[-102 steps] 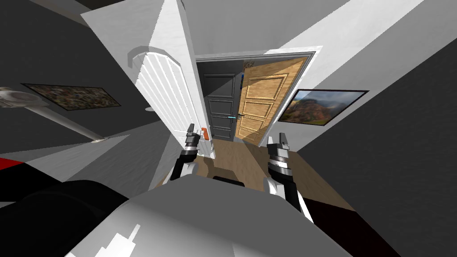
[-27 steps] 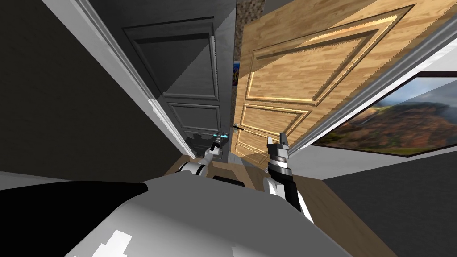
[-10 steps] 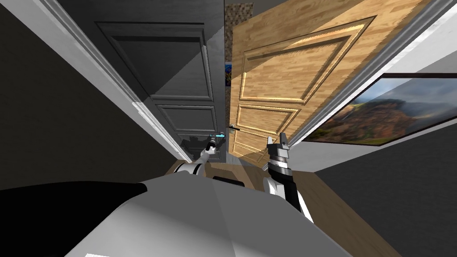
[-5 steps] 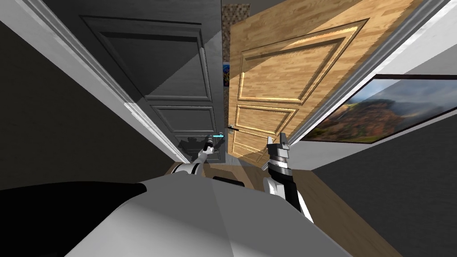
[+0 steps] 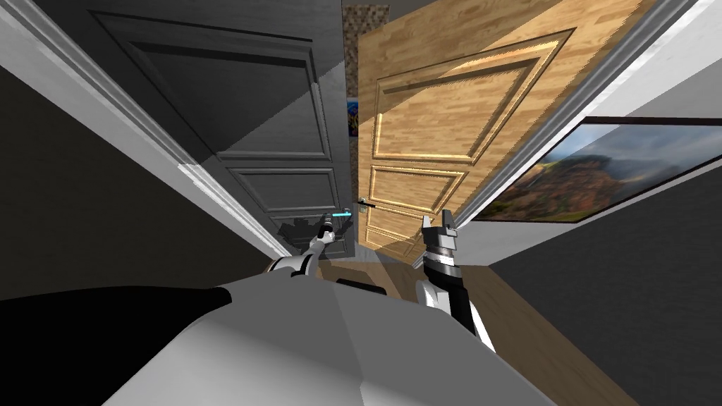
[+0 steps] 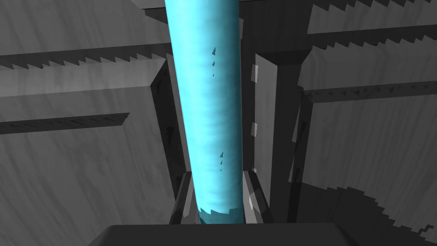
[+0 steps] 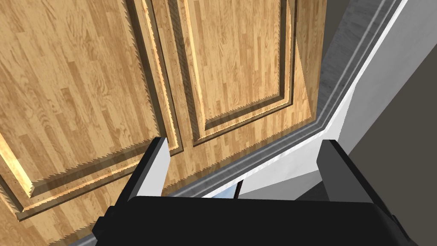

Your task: Push the door open

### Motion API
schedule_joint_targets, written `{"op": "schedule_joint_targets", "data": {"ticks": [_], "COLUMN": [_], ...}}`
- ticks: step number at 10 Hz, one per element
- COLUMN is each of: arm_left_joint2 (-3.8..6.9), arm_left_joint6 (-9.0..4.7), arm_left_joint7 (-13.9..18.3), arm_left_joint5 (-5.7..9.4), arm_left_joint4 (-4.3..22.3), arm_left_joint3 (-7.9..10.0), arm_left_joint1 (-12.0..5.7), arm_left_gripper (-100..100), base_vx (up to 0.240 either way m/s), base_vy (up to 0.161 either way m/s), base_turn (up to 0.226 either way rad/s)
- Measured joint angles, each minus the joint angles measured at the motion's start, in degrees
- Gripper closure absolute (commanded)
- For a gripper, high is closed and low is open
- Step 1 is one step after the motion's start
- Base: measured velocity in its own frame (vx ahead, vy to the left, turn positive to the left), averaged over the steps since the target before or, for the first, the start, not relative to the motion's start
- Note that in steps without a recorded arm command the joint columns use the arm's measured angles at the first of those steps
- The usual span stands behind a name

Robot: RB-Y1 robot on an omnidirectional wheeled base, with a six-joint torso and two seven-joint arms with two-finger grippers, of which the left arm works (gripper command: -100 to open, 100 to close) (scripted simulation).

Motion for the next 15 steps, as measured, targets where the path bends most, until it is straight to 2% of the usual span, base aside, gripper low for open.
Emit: {"op": "schedule_joint_targets", "data": {"ticks": [1, 2, 3, 4, 5, 6, 7, 10, 12, 13, 14, 15], "arm_left_joint2": [0.29, 0.92, -0.02, 0.61, 1.08, 1.65, 2.8, 1.76, 0.59, 0.19, -0.96, -1.11], "arm_left_joint6": [0.58, -0.47, 0.53, 0.23, -0.96, -0.36, -0.4, 0.14, -0.07, 0.21, 1.34, 1.16], "arm_left_joint7": [-0.1, -0.7, -1.7, -1.5, -1.6, -1.6, -1.7, -1.5, -1.3, -0.8, -0.8, -0.9], "arm_left_joint5": [0.19, 0.5, 0.62, 0.58, 0.77, 0.95, 1.27, 1.14, 0.96, 0.83, 0.73, 0.72], "arm_left_joint4": [-1.3, 1.2, -2.2, -1.2, 0.8, -1.5, -0.7, -1.2, -0.9, -1.4, -3.8, -2.8], "arm_left_joint3": [0.98, 2.38, 3.23, 3.01, 3.86, 4.8, 6.09, 5.4, 4.59, 3.97, 3.64, 3.55], "arm_left_joint1": [0.82, -0.32, 1.2, 0.88, 0.04, 1.8, 1.76, 0.91, 0.05, 0.07, 0.68, -0.03], "arm_left_gripper": [100, 100, 100, 100, 100, 100, -100, -100, -100, -100, -100, -100], "base_vx": [0.066, 0.05, 0.023, 0.029, 0.055, 0.07, -0.091, -0.188, -0.223, -0.194, -0.104, -0.036], "base_vy": [0.008, 0.017, 0.009, 0.004, 0.013, 0.027, -0.051, -0.158, -0.223, -0.18, -0.088, -0.031], "base_turn": [-0.093, -0.024, -0.006, -0.064, -0.05, -0.026, -0.054, -0.036, -0.048, -0.033, -0.014, -0.004]}}
